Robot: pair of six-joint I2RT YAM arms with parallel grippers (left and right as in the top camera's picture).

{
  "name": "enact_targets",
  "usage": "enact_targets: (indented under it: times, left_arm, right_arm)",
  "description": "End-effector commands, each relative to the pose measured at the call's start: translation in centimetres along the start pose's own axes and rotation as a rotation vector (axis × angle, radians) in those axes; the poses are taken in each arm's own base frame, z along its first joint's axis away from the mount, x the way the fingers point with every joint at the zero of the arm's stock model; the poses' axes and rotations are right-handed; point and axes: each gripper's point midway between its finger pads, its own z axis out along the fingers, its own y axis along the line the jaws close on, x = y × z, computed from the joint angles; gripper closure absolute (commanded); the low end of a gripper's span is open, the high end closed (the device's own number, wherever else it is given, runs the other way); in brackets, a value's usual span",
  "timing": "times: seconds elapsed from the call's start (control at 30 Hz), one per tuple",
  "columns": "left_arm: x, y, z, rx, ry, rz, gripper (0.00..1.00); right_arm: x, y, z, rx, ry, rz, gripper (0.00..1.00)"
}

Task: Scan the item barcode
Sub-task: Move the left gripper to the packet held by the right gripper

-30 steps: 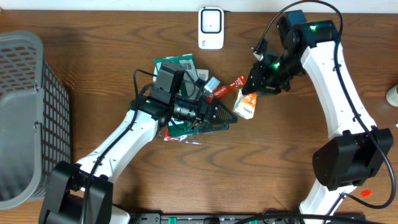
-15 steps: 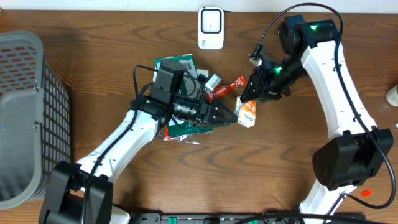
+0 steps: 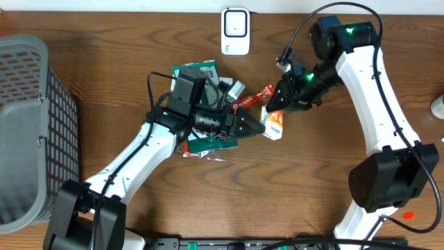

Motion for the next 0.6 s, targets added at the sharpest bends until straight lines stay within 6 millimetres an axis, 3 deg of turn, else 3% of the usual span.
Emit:
enact_targets:
  times: [0.0,0.2,0.57]
  left_arm:
    - [-1.2,0.0,0.1,-0.021,-0.038,0.007,0.36]
    - [-2.7,-1.6,0.1,0.018,-0.076,0.039,0.36]
    - [-0.6,-3.0,2.7,0.058,0.009,0.049,0.47]
  right_arm:
    - [-0.4,1.0,0.1,-0.026,-0.007,-0.039,0.94]
    - [-0.9,1.2,0.3,-0.025,-0.024,-0.044,0.94]
    - [-1.0,1.2,0.3,-0.024,-0.030,-0.049,0.94]
